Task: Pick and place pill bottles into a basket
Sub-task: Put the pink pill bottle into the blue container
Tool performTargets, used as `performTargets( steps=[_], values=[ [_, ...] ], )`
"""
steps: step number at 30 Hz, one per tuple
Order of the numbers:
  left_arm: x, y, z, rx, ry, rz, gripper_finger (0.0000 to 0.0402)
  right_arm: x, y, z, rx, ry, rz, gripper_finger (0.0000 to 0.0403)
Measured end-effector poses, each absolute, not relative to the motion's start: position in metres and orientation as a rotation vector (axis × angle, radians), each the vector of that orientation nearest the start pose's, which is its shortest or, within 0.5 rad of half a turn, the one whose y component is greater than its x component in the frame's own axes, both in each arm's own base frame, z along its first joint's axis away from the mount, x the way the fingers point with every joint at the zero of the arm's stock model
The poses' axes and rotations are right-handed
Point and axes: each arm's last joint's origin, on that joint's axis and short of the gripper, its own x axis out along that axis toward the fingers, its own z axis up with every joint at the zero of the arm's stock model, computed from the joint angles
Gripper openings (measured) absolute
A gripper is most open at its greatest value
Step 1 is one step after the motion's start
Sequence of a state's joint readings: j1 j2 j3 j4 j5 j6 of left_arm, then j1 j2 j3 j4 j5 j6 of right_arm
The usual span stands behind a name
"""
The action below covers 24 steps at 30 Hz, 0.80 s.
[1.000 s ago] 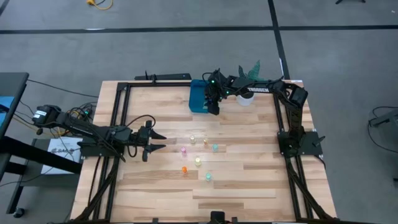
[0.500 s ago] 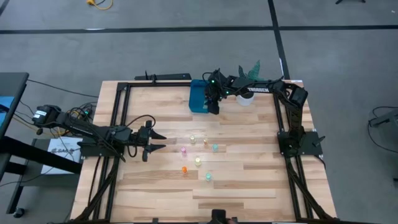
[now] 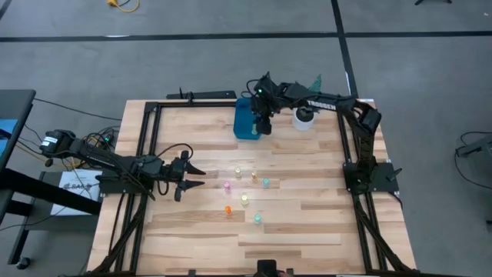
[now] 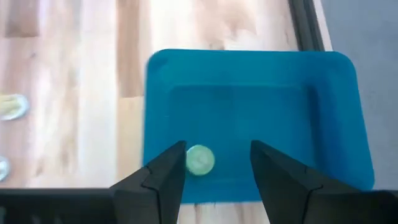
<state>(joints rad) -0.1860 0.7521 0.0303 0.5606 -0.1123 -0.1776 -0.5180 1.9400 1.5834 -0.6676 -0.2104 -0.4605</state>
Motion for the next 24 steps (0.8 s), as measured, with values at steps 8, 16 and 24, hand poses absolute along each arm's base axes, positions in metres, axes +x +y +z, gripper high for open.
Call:
performTargets(
  steps=[8, 16, 24],
  values=[
    [0.145, -0.026, 0.152, -0.121, 0.191, -0.147, 0.0165, 0.361, -0.186, 0.268, 0.058, 1.050, 0.073, 0.0166],
    [0.158, -0.029, 0.172, -0.043, 0.312, -0.161, 0.0165, 0.358, -0.169, 0.274, 0.230, 1.067, 0.131, 0.0145],
    [0.172, -0.030, 0.173, 0.017, 0.413, -0.128, 0.0165, 0.355, -0.149, 0.280, 0.264, 1.125, 0.161, 0.0125]
  ],
)
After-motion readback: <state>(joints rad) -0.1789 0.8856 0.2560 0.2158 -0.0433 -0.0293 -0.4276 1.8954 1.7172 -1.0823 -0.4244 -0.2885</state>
